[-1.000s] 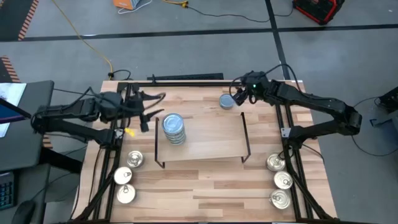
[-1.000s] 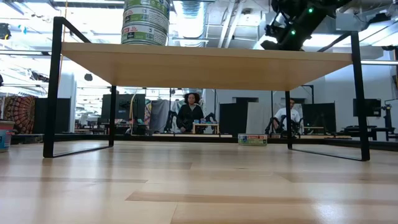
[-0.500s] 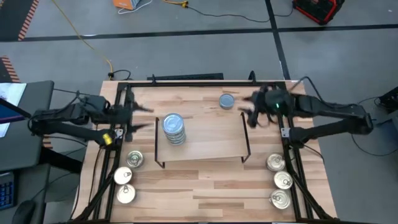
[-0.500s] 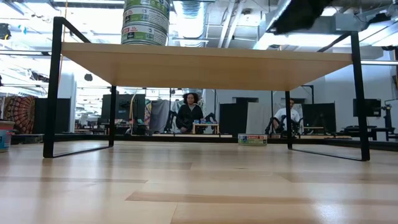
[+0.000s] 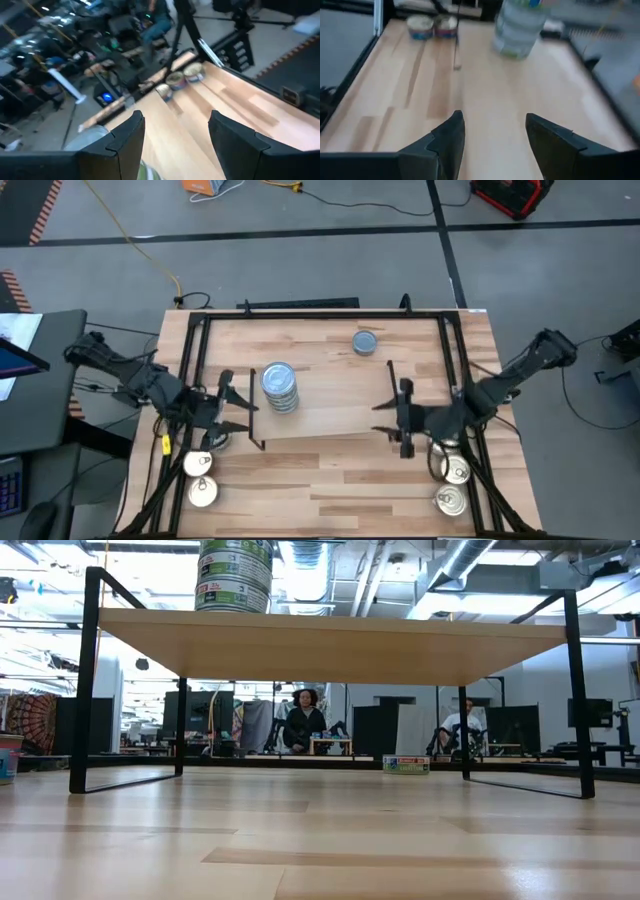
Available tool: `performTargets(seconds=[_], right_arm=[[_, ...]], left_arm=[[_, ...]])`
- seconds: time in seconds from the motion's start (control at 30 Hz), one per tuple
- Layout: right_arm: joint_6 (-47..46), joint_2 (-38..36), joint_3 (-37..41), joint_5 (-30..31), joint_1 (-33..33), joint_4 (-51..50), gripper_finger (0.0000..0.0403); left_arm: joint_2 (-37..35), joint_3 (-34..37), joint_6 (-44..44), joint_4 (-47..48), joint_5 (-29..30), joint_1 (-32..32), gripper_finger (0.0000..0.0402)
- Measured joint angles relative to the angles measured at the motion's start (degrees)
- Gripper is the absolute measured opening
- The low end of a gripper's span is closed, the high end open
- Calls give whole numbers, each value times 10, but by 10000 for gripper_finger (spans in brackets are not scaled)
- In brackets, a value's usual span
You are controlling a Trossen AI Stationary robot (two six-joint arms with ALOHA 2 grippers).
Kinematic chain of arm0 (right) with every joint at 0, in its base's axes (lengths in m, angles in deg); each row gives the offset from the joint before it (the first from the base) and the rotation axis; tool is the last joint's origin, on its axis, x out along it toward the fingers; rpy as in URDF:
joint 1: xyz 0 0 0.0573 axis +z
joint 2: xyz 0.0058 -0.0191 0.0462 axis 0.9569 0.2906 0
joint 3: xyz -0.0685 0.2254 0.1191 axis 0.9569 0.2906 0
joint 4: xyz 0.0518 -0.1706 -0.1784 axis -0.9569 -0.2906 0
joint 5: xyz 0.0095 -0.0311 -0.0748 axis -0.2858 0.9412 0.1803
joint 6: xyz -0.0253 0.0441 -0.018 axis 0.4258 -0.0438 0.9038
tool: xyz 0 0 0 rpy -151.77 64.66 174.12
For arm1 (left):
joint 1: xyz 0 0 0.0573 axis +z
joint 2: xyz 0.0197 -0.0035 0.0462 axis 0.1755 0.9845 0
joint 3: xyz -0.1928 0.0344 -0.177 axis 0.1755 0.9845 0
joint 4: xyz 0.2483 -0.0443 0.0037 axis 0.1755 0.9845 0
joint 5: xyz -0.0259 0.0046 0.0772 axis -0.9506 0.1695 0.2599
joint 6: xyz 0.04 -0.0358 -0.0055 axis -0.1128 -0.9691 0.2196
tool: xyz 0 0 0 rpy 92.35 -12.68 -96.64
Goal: Stack canned seafood by type on shelf
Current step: Put the blue tuna can on the shelf
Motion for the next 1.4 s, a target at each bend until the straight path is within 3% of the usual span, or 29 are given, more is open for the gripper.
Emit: performTargets(seconds=[0.13,0.27,0.4,0.53,0.8,1.0,1.4], right_arm=[[-163,30,-38,-14,51,-98,240],[-319,60,-57,-65,94,-187,240],[-462,78,-57,-168,125,-226,240],[-599,95,-57,-210,151,-279,239],[-879,119,-55,-278,158,-591,215],[-915,120,-55,-307,121,-613,188],[-830,137,48,-320,38,-532,149]], left_arm=[[4,-1,-19,-26,23,-33,210],[3,-1,-30,-40,-37,-39,210],[6,-1,-30,-51,-114,-39,210],[17,-1,-34,-76,-125,-39,210],[51,4,-65,-77,-119,-39,210],[45,4,-58,-78,-106,-40,210],[36,4,-73,-65,-107,-40,210]])
